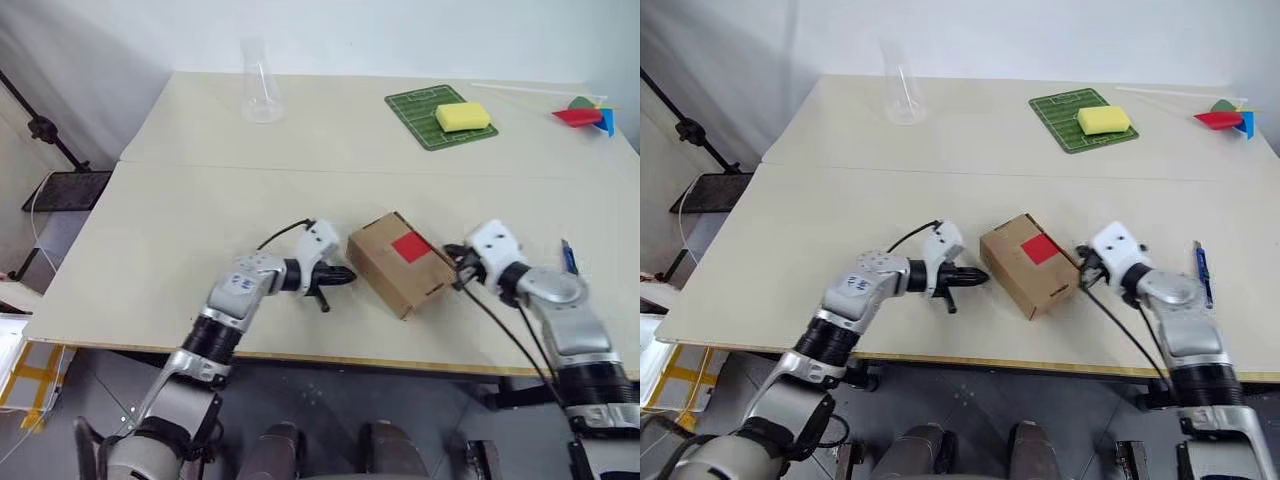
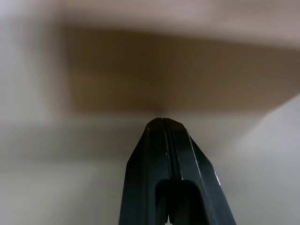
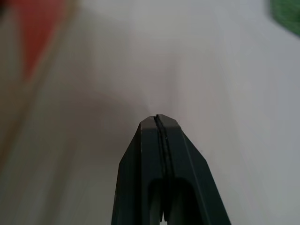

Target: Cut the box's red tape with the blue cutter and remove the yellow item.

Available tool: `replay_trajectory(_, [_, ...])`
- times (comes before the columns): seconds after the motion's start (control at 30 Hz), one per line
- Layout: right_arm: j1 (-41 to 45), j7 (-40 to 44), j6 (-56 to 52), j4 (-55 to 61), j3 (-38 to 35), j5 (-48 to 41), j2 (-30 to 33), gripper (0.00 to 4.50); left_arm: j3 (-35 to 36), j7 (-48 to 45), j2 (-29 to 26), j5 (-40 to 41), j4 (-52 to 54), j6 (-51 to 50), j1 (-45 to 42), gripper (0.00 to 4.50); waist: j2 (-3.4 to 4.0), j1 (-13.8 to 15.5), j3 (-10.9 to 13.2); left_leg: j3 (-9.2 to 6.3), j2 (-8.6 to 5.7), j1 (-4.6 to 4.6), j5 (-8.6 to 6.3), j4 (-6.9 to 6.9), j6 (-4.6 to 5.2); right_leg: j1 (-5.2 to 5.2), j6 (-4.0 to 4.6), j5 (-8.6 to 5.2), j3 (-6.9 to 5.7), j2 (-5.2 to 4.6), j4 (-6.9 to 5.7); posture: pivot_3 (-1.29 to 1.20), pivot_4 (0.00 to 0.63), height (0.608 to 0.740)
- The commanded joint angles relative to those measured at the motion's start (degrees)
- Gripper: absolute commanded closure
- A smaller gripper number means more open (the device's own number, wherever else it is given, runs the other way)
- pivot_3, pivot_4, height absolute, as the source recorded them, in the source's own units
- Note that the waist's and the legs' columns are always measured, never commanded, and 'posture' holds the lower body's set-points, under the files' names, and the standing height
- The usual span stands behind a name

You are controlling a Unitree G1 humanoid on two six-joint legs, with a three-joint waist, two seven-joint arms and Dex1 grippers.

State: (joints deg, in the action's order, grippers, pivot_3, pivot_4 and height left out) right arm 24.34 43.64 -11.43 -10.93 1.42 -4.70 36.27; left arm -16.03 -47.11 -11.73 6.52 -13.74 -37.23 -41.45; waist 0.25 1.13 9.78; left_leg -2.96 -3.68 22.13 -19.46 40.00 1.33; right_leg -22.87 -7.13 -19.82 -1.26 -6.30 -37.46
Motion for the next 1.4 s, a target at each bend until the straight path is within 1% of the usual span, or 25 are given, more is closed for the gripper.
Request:
replay_trajectory(0.03, [-1.6,8.3,-1.8,7.8,2.0,-4.5,1.4,4.48,-0.3,-0.9,-1.0,0.1,1.3,0.5,-0.9,4.50,0.00,-0.1,0.0,-0.01,0.03,0.00,0.00,-0.02,0.00,0.00,0.00,0.00,0.00,0.02,0.00,0.00,0.150,0.740])
replay_trajectory(0.13, [-4.5,8.8,-7.1,15.0,2.0,-6.6,1.4,4.48,0.6,-2.3,-2.8,1.8,3.4,-1.8,-0.5,4.50,-0.02,-0.1,0.0,-0.01,0.08,-0.01,0.00,-0.01,-0.01,0.00,0.00,0.00,0.02,0.04,0.01,0.00,0.150,0.740])
replay_trajectory(0.23, [-8.8,8.1,-12.2,23.0,2.8,-6.7,2.4,4.48,0.8,-6.2,-7.1,4.1,8.4,-5.5,1.7,4.50,-0.02,-0.1,0.0,-0.01,0.13,0.00,0.00,-0.01,-0.03,0.00,0.00,0.00,0.10,-0.06,0.02,0.00,0.150,0.740])
replay_trajectory(0.37, [-11.9,6.5,-17.9,30.3,3.0,-7.8,2.5,4.48,0.2,-9.0,-11.6,5.7,14.1,-7.7,3.9,4.50,-0.02,0.1,0.0,-0.03,0.13,0.02,0.00,-0.01,-0.05,-0.03,0.00,0.00,0.15,-0.12,0.04,0.00,0.150,0.740])
replay_trajectory(0.5, [-13.9,4.5,-22.4,34.7,2.9,-8.2,2.4,4.48,0.3,-9.8,-14.4,7.4,18.9,-10.3,5.7,4.50,-0.02,0.3,0.0,-0.04,0.12,0.02,0.00,-0.01,-0.05,-0.02,0.01,0.00,0.16,-0.14,0.06,0.00,0.150,0.740])
replay_trajectory(0.67, [-15.8,3.1,-24.4,35.5,3.3,-6.1,4.7,4.48,-0.3,-10.0,-16.1,9.8,23.9,-12.8,7.7,4.50,-0.02,0.3,0.0,-0.13,0.02,0.03,0.00,-0.03,-0.04,-0.01,0.01,0.00,0.19,-0.20,0.05,0.00,0.150,0.740])
replay_trajectory(0.77, [-17.5,3.2,-29.8,36.6,2.1,-3.8,11.7,4.48,-1.2,-10.3,-17.4,11.2,27.7,-14.5,9.3,4.50,-0.01,0.4,0.0,-0.15,0.02,0.03,0.00,-0.03,-0.04,0.02,0.01,0.00,0.20,-0.20,0.07,0.00,0.150,0.740])
replay_trajectory(0.8, [-17.7,3.1,-30.7,36.9,1.6,-3.8,13.2,4.48,-1.3,-10.2,-17.6,11.4,28.2,-14.8,9.5,4.50,-0.01,0.5,0.0,-0.18,0.00,0.02,-0.01,-0.04,-0.04,0.03,0.01,0.00,0.20,-0.22,0.05,0.00,0.150,0.740])
replay_trajectory(0.9, [-18.0,2.5,-31.8,37.5,-0.3,-5.1,15.2,4.48,-1.2,-9.6,-18.2,11.7,28.5,-15.1,9.7,4.50,-0.05,0.5,0.0,-0.39,0.00,0.01,0.00,-0.01,-0.04,0.29,0.01,0.00,0.20,-0.21,0.54,0.00,0.150,0.740])
replay_trajectory(0.97, [-18.0,2.8,-32.2,37.8,-0.7,-5.3,16.2,4.48,-1.2,-9.4,-18.5,12.0,28.7,-15.2,9.8,4.50,-0.05,0.4,0.0,-0.44,-0.01,0.01,0.00,-0.02,-0.04,0.31,0.01,0.00,0.20,-0.20,0.56,0.00,0.150,0.740])
replay_trajectory(1.1, [-17.0,1.7,-32.3,37.3,-2.6,-6.4,15.2,4.48,-1.2,-9.2,-19.0,12.1,28.3,-14.5,9.4,4.50,-0.06,0.4,0.0,-0.44,0.00,0.02,0.00,-0.05,-0.04,0.30,0.01,0.00,0.20,-0.20,0.54,0.00,0.150,0.740])
replay_trajectory(1.23, [-14.7,0.5,-31.1,35.2,-3.0,-6.7,13.6,4.48,-1.1,-8.7,-18.8,11.0,24.9,-12.4,8.1,4.50,-0.07,0.3,0.0,-0.44,0.00,0.02,0.01,-0.04,-0.04,0.30,0.01,0.00,0.19,-0.20,0.53,0.00,0.150,0.740])
replay_trajectory(1.27, [-14.1,0.2,-31.0,34.6,-2.6,-6.4,13.3,4.48,-1.3,-8.6,-18.5,10.8,24.2,-11.9,7.8,4.50,-0.07,0.3,0.0,-0.44,0.00,0.02,0.01,-0.04,-0.05,0.30,0.01,0.00,0.19,-0.19,0.53,0.00,0.150,0.740])
replay_trajectory(1.4, [-7.5,-1.7,-31.1,32.6,1.3,-5.8,8.8,4.48,-3.9,-8.9,-16.9,9.4,21.0,-8.8,5.6,4.50,-0.07,0.1,0.0,-0.43,0.00,0.03,0.02,-0.06,-0.06,0.26,0.01,0.00,0.18,-0.17,0.53,0.00,0.150,0.740])
